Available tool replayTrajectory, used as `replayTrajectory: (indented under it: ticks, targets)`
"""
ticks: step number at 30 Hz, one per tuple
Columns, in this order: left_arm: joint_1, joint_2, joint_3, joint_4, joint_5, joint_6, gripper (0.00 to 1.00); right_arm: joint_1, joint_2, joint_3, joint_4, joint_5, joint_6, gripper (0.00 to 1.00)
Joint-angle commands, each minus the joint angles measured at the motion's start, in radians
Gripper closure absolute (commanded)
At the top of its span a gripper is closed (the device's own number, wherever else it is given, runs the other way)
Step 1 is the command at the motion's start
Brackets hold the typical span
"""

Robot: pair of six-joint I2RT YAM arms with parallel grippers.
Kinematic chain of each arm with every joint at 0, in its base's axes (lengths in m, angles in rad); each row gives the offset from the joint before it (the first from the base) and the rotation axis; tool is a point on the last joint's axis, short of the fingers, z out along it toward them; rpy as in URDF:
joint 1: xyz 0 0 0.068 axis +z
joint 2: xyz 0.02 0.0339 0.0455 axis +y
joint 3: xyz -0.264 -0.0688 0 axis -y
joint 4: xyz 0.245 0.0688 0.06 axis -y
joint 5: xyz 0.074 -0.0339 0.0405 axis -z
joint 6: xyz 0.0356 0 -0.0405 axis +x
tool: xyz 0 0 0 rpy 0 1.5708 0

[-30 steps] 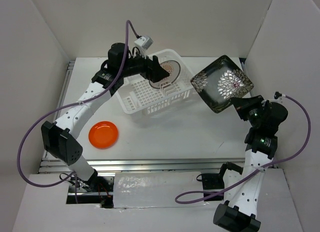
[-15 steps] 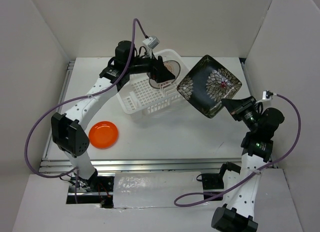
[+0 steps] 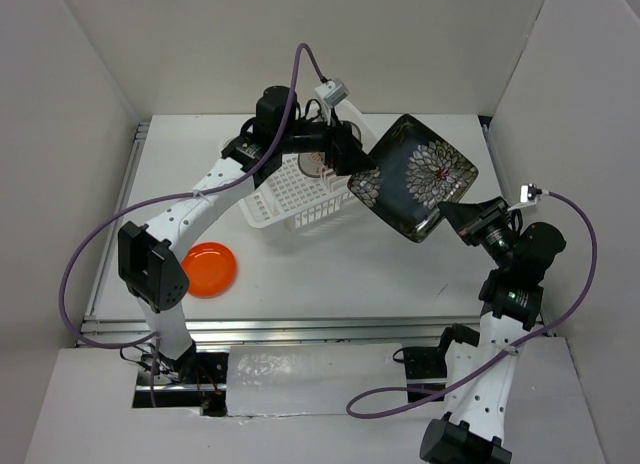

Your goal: Load the plates into the dish rack

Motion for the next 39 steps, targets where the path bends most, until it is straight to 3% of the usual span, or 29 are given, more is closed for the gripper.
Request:
replayTrajectory:
  ticks: [1, 18, 21, 22, 26, 28, 29, 30, 33, 34, 39]
  targets:
    - [-0.014, 0.009, 0.041, 0.057, 0.014, -0.003, 0.01, -0.002, -0.026, 0.009, 0.161, -0.038, 0.045, 1.00]
    - [-0.062, 0.070, 0.035, 0.116, 0.005, -0.033, 0.18, 0.005, -0.049, -0.031, 0.219, -0.047, 0.076, 1.00]
    - [-0.065, 0.082, 0.047, 0.125, 0.004, -0.049, 0.31, 0.018, -0.048, -0.048, 0.229, -0.039, 0.079, 1.00]
    - [-0.067, 0.084, 0.053, 0.126, 0.002, -0.052, 0.43, 0.021, -0.043, -0.053, 0.229, -0.036, 0.079, 1.00]
    - [-0.070, 0.087, 0.064, 0.136, -0.012, -0.066, 0.71, 0.040, -0.036, -0.065, 0.230, -0.021, 0.071, 1.00]
    - [-0.074, 0.091, 0.089, 0.116, -0.021, -0.064, 0.93, 0.046, -0.036, -0.066, 0.223, -0.015, 0.064, 1.00]
    - [-0.076, 0.094, 0.098, 0.105, -0.027, -0.063, 1.00, 0.049, -0.036, -0.068, 0.221, -0.012, 0.059, 1.00]
    - [-0.076, 0.098, 0.109, 0.096, -0.032, -0.058, 1.00, 0.051, -0.034, -0.066, 0.218, -0.012, 0.056, 1.00]
    - [-0.079, 0.114, 0.164, 0.025, -0.062, -0.040, 1.00, 0.055, -0.031, -0.089, 0.229, 0.010, 0.054, 0.88]
    - [-0.079, 0.117, 0.196, -0.017, -0.073, -0.031, 1.00, 0.054, -0.034, -0.098, 0.236, 0.017, 0.059, 0.78]
    - [-0.080, 0.130, 0.256, -0.105, -0.136, 0.031, 1.00, 0.054, -0.025, -0.141, 0.282, 0.030, 0.074, 0.48]
